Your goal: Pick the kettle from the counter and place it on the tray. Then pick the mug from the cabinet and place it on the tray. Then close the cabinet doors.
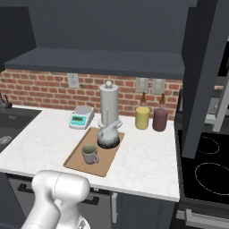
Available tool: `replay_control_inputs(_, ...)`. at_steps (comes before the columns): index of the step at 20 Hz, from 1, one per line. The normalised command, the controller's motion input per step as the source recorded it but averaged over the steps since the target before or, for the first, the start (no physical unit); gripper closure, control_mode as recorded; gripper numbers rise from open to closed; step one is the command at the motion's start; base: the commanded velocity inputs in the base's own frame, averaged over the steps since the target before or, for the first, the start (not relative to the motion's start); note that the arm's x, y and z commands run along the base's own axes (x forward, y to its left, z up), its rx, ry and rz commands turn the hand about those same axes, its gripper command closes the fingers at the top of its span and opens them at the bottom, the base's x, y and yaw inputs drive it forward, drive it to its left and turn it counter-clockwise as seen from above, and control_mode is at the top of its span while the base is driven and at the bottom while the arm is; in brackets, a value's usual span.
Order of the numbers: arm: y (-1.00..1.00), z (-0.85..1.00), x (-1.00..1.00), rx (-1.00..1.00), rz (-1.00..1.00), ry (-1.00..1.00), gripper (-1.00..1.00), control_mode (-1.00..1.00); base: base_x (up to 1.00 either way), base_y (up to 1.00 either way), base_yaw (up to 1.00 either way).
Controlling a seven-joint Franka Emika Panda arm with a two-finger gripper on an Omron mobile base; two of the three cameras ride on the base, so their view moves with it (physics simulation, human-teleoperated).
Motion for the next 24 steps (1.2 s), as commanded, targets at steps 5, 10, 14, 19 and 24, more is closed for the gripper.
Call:
replay_control_inputs(5, 0.67, -0.28, 0.96, -0.11, -0.05, -0.03, 1.0, -1.0, 0.0, 0.0, 0.0)
replay_control_inputs(10, 0.78, -0.17, 0.73, -0.1, -0.03, -0.01, 1.0, -1.0, 0.0, 0.0, 0.0)
replay_control_inputs(14, 0.69, -0.06, 0.5, -0.01, 0.0, -0.02, 1.0, -1.0, 0.0, 0.0, 0.0)
replay_control_inputs(19, 0.18, 0.0, 0.18, 0.0, 0.0, 0.0, 1.0, -1.0, 0.0, 0.0, 0.0)
replay_control_inputs(24, -0.23, 0.09, 0.11, 0.0, -0.11, 0.03, 1.0, -1.0, 0.0, 0.0, 0.0)
